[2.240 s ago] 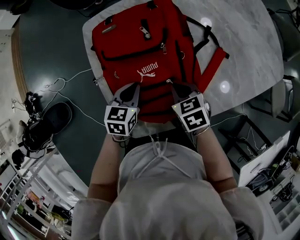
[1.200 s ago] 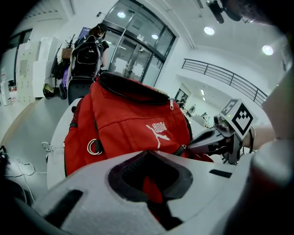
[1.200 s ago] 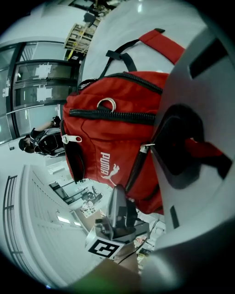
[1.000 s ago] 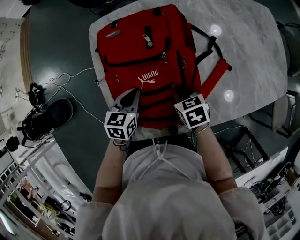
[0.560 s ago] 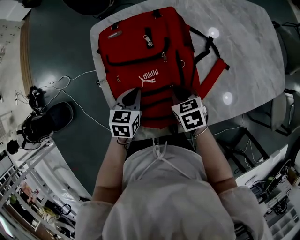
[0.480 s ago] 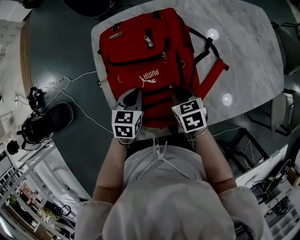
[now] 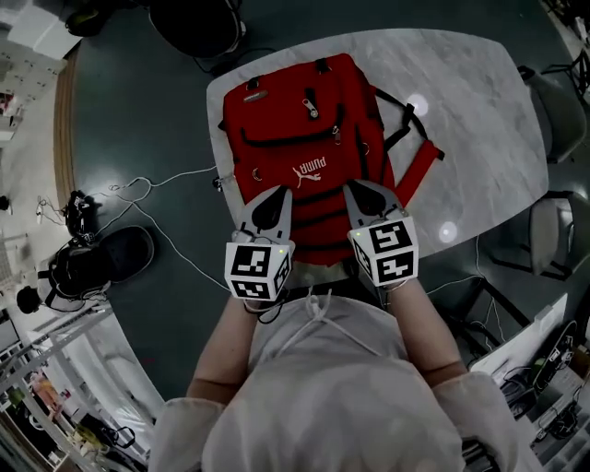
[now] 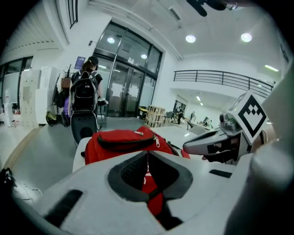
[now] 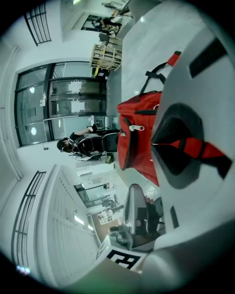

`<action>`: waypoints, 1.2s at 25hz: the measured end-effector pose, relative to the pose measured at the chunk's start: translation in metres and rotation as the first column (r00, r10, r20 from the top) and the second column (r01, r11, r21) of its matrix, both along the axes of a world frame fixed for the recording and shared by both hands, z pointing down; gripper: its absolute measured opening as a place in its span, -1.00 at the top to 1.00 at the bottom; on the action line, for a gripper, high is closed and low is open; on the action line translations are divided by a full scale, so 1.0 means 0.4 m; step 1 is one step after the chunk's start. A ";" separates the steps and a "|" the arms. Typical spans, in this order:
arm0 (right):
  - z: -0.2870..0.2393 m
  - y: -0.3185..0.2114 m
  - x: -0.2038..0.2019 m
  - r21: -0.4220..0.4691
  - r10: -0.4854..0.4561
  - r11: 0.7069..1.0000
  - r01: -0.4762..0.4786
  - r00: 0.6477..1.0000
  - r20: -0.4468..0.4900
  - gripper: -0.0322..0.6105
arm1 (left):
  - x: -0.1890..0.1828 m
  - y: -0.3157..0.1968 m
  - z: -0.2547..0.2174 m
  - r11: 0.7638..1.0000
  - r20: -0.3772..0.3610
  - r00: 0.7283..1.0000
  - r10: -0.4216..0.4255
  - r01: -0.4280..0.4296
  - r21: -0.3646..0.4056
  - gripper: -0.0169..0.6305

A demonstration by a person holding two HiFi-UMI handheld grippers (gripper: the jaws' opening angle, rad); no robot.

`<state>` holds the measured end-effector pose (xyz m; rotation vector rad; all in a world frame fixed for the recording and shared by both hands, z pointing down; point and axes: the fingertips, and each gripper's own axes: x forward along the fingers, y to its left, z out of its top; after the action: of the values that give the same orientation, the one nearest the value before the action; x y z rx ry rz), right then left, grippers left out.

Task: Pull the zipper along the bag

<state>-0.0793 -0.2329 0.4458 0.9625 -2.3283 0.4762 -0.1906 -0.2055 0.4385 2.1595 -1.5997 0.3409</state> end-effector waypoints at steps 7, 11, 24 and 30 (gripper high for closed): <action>-0.153 0.034 -0.066 0.152 -0.042 0.988 0.031 0.997 0.068 0.81 | 0.004 0.023 -0.195 0.979 -0.015 1.000 0.024 -0.021 0.203 0.89; -0.264 0.052 -0.100 0.263 -0.060 0.964 0.021 0.988 0.142 0.81 | -0.009 0.045 -0.308 0.952 0.003 1.000 0.026 -0.026 0.305 0.89; -0.421 0.056 -0.132 0.421 -0.139 0.907 0.025 0.960 0.244 0.81 | -0.023 0.055 -0.453 0.905 -0.082 0.996 0.033 0.005 0.425 0.89; -0.428 0.054 -0.141 0.436 -0.122 0.900 0.005 0.963 0.241 0.81 | -0.045 0.054 -0.482 0.894 -0.082 0.996 0.036 0.005 0.449 0.89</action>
<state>-0.1356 -0.2114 0.2748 1.0673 -2.7704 0.0529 -0.2085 -0.1840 0.2457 2.4803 -1.7415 -0.1403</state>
